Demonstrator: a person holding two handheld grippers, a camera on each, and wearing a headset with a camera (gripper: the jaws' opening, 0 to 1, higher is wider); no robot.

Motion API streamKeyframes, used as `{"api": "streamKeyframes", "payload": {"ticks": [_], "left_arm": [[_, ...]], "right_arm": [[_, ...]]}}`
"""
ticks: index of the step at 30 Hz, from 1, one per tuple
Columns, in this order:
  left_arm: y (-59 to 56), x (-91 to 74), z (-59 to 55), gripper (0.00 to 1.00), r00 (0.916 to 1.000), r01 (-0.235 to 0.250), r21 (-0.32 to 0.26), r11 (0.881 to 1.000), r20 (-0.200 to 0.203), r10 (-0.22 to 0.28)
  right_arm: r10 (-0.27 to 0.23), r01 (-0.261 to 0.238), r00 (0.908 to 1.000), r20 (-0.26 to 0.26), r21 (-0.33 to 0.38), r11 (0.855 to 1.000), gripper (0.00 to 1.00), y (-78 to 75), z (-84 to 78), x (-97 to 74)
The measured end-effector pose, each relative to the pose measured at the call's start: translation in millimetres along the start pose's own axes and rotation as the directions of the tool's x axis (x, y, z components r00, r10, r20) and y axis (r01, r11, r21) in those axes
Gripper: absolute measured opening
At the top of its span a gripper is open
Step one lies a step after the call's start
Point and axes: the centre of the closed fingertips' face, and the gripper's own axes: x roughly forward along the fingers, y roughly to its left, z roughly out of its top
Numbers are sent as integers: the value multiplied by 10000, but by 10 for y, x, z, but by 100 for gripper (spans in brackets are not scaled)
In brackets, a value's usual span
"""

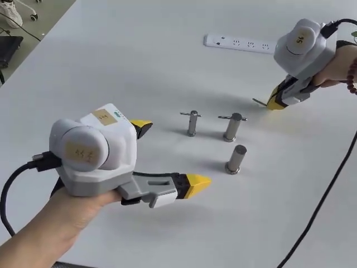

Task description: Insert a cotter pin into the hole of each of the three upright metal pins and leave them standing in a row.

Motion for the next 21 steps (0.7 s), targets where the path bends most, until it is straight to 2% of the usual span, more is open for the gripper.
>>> {"api": "streamKeyframes", "payload": {"ticks": [4, 8, 10, 14, 15, 18, 21], "left_arm": [[-16, -2, 54, 86, 10000, 66, -72, 10000, 75, -65], [-7, 0, 121, 83, 9997, 19, -180, 9998, 247, -15], [-13, 2, 145, 81, 9996, 58, -291, 9996, 293, -50], [-25, -4, 218, 77, 9991, 159, -413, 9990, 404, -142], [-27, -8, 239, 76, 9988, 175, -427, 9989, 471, -155], [-21, -5, 310, 71, 9977, 253, -567, 9981, 644, -216], [-20, 5, 364, 67, 9970, 324, -720, 9969, 732, -271]], "right_arm": [[-131, 136, 9989, 460, -97, 9999, 0, 14, 66, -96], [-207, 251, 9955, 922, -473, 9986, 0, 105, 151, -196], [-237, 303, 9948, 992, -652, 9974, 0, 149, 166, -233], [-332, 468, 9883, 1487, -883, 9950, 0, 227, 242, -329], [-321, 514, 9842, 1742, -1077, 9928, 0, 262, 282, -367], [-335, 599, 9792, 2003, -1271, 9901, 0, 337, 325, -442], [-294, 661, 9704, 2399, -1464, 9870, 0, 447, 388, -523]]}}
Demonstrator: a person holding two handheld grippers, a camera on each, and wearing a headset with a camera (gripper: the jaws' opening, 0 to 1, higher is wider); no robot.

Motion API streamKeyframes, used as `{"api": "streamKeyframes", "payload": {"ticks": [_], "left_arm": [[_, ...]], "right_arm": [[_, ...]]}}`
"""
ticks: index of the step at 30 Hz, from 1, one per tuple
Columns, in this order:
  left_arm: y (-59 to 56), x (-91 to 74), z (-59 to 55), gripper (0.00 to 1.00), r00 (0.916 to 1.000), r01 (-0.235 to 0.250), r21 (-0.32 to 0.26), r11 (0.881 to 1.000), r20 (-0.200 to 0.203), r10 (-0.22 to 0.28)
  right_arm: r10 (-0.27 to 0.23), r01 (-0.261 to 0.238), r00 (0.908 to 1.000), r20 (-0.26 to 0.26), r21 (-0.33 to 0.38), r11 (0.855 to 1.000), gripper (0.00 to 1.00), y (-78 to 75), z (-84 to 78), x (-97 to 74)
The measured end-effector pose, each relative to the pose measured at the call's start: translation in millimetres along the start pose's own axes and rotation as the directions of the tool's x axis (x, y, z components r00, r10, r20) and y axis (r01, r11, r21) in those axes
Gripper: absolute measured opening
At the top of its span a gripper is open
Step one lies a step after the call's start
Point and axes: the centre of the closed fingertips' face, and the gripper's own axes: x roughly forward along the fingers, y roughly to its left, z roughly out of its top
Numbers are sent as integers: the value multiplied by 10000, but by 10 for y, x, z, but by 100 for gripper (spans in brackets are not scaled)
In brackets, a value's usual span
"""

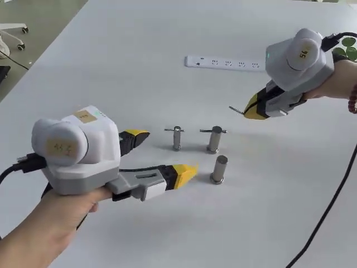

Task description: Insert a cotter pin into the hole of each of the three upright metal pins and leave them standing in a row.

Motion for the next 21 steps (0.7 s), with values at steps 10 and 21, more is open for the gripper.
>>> {"api": "streamKeyframes", "payload": {"ticks": [10, 21], "left_arm": [[-88, 92, 154, 53, 9985, 533, -499, 9973, -117, -540], [-205, 200, 191, 39, 9937, 959, -1449, 9848, -438, -1032]], "right_arm": [[1, 90, 9954, 962, -947, 9955, 0, 338, 260, -55], [-209, 550, 9877, 1548, -2190, 9742, 0, 637, 593, -137]]}}
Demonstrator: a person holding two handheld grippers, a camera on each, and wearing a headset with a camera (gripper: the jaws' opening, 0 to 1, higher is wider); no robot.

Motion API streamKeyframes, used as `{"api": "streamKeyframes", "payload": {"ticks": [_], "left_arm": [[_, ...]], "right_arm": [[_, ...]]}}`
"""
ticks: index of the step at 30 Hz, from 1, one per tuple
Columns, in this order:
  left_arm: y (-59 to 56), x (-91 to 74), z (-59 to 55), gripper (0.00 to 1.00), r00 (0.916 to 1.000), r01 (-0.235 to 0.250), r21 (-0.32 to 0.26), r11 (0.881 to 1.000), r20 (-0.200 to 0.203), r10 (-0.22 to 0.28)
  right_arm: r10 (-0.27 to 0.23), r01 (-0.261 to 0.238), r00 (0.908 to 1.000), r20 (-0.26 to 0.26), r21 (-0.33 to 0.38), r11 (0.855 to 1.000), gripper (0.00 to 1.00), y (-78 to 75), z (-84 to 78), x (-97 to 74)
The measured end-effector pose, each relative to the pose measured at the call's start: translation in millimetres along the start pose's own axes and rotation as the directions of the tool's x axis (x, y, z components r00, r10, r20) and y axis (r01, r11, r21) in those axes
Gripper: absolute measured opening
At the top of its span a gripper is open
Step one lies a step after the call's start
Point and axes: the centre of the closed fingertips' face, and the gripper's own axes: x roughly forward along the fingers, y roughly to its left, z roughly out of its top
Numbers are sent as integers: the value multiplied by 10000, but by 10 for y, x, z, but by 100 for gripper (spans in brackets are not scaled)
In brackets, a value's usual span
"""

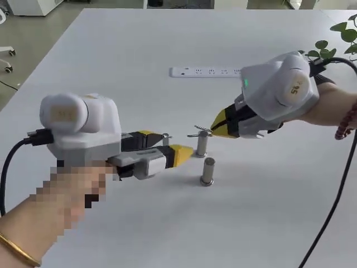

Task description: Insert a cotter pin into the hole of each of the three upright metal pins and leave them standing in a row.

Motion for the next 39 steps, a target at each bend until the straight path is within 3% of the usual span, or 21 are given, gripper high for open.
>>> {"api": "streamKeyframes", "payload": {"ticks": [9, 13, 19, 27, 39], "left_arm": [[-42, 44, 68, 27, 9997, 239, -967, 9950, 134, -227], [-64, 57, 108, 20, 9988, 450, -1660, 9851, 250, -414], [-146, 80, 109, 15, 9976, 687, -2085, 9756, 267, -645], [-154, 118, 128, 5, 9972, 734, -2411, 9677, 341, -671], [-175, 149, 108, 1, 9962, 859, -1961, 9768, 305, -815]], "right_arm": [[-200, 211, 9997, 141, -837, 9963, 0, 65, 163, -37], [-182, 197, 9997, 142, -1146, 9932, 0, 88, 199, -56], [-202, 232, 9995, 222, -1477, 9888, 0, 111, 246, -71], [-193, 242, 9993, 324, -1602, 9868, 0, 125, 286, -71], [-189, 223, 9996, 225, -1651, 9860, 0, 123, 263, -50]]}}
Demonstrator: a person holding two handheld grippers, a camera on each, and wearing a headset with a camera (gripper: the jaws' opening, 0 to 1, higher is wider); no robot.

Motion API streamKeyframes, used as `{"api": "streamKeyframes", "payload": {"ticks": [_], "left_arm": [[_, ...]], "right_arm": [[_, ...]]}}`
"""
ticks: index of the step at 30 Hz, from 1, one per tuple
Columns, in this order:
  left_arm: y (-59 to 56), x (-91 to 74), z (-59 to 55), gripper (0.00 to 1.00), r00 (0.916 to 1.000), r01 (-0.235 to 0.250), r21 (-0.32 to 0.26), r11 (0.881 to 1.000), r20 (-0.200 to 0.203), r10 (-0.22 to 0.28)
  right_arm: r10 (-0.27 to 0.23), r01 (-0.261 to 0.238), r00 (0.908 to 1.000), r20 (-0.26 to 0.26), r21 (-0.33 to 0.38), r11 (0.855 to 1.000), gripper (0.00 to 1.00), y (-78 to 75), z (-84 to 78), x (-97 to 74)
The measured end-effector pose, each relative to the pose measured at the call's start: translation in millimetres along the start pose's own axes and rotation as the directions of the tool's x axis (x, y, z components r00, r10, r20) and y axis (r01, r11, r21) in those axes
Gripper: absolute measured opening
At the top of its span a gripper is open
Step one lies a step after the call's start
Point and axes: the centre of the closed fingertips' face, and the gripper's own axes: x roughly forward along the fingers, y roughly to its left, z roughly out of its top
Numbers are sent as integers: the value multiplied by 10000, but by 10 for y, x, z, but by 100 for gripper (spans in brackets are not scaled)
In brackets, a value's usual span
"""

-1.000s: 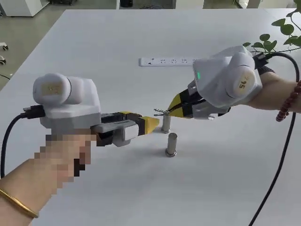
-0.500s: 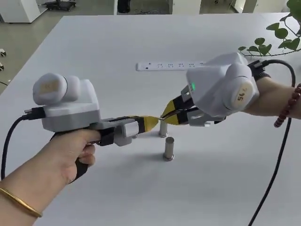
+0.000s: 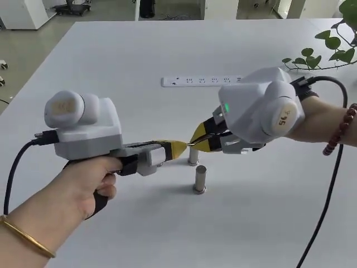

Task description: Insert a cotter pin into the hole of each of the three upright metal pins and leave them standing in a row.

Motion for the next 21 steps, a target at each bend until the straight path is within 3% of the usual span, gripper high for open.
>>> {"api": "streamKeyframes", "payload": {"ticks": [5, 10, 12, 16, 17, 18, 21], "left_arm": [[-1, 2, -10, 1, 10000, 33, -62, 10000, -46, -34], [-19, 7, -51, 0, 9997, 64, 618, 9981, -256, -49], [-17, 3, -63, 0, 9995, 70, 819, 9966, -311, -44], [8, -15, -126, 0, 9982, 80, 1484, 9889, -596, 9], [3, -21, -137, 0, 9980, 136, 1607, 9869, -631, -35], [6, -33, -151, 0, 9977, 167, 1779, 9839, -679, -47], [-5, -51, -173, 0, 9965, 331, 2224, 9744, -824, -151]], "right_arm": [[33, -33, 10000, -29, 54, 10000, 0, 5, -8, 6], [235, -236, 9997, 32, 403, 9989, 0, 41, -14, 15], [360, -380, 9991, 219, 1004, 9942, 0, 69, -10, 13], [565, -715, 9962, 669, 2497, 9657, 2, 59, -42, -1], [579, -799, 9949, 823, 2969, 9515, 3, 56, -46, -17], [591, -839, 9943, 885, 3104, 9469, 4, 57, -49, -22], [820, -1284, 9890, 1231, 4384, 8896, 8, 99, -80, -48]]}}
